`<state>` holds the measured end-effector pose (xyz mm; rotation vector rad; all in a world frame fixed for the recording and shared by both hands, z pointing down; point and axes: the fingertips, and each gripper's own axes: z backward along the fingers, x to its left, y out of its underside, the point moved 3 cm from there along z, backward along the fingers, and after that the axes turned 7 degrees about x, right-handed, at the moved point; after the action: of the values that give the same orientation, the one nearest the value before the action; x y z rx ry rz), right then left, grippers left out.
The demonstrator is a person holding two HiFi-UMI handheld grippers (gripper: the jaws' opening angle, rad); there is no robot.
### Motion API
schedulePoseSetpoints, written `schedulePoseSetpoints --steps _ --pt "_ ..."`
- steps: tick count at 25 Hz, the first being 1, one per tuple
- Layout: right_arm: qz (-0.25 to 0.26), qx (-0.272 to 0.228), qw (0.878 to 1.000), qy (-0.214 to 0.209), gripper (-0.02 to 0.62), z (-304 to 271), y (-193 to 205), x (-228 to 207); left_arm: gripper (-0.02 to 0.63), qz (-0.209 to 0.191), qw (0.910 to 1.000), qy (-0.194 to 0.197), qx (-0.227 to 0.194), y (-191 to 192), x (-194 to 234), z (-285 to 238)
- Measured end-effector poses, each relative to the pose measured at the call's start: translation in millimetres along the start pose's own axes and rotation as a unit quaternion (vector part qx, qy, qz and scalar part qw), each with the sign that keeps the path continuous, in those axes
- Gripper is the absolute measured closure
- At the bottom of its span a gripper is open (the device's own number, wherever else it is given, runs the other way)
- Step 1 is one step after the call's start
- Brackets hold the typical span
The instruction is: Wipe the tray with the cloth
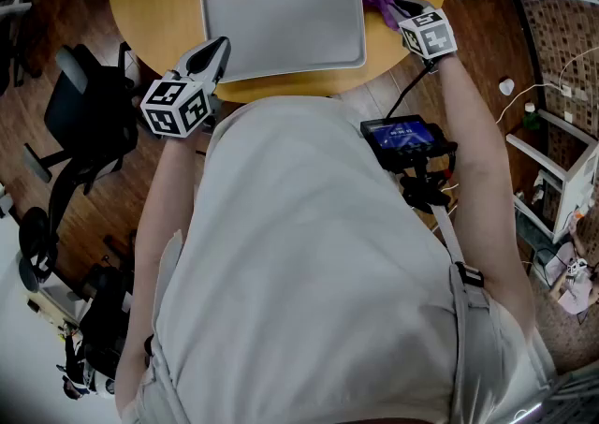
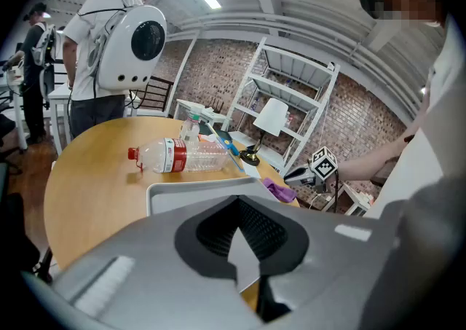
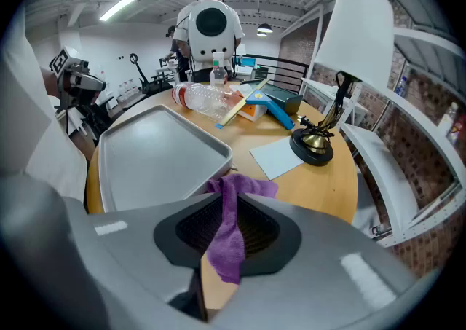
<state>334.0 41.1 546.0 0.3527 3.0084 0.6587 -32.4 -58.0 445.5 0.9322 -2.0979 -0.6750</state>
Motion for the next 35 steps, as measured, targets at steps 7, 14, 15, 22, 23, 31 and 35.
schedulePoseSetpoints --steps 7,14,15,22,23,31,35 --pt "0.048 0.066 0.997 0.012 0.495 -17.0 13.1 -6.0 0.606 0.005 0.9999 -0.015 -0.007 4.9 -6.8 16.4" --pt "0.039 0.117 0.992 0.001 0.503 -57.7 32.5 -33.6 0.606 0.017 0.9992 -0.036 0.001 3.2 -3.7 3.4" --pt "0.031 0.117 0.993 -0.005 0.506 -63.1 32.8 -38.2 0.606 0.019 0.9990 -0.040 0.003 3.9 -2.3 -0.6" --pt "0.015 0.141 0.990 -0.026 0.537 -57.3 28.0 -30.0 0.606 0.028 0.9984 -0.049 -0.008 12.0 -1.9 17.4" --pt "0.016 0.145 0.989 -0.024 0.540 -57.4 27.1 -28.5 0.606 0.029 0.9984 -0.048 -0.010 12.8 1.0 18.2" --pt "0.091 0.088 0.992 -0.001 0.546 -18.5 -18.5 -15.1 0.606 0.049 0.9979 -0.038 -0.018 24.0 23.0 21.2" --pt "0.180 0.040 0.982 0.031 0.548 8.6 -69.4 -5.9 0.606 0.051 0.9978 -0.037 -0.021 23.3 30.2 19.8"
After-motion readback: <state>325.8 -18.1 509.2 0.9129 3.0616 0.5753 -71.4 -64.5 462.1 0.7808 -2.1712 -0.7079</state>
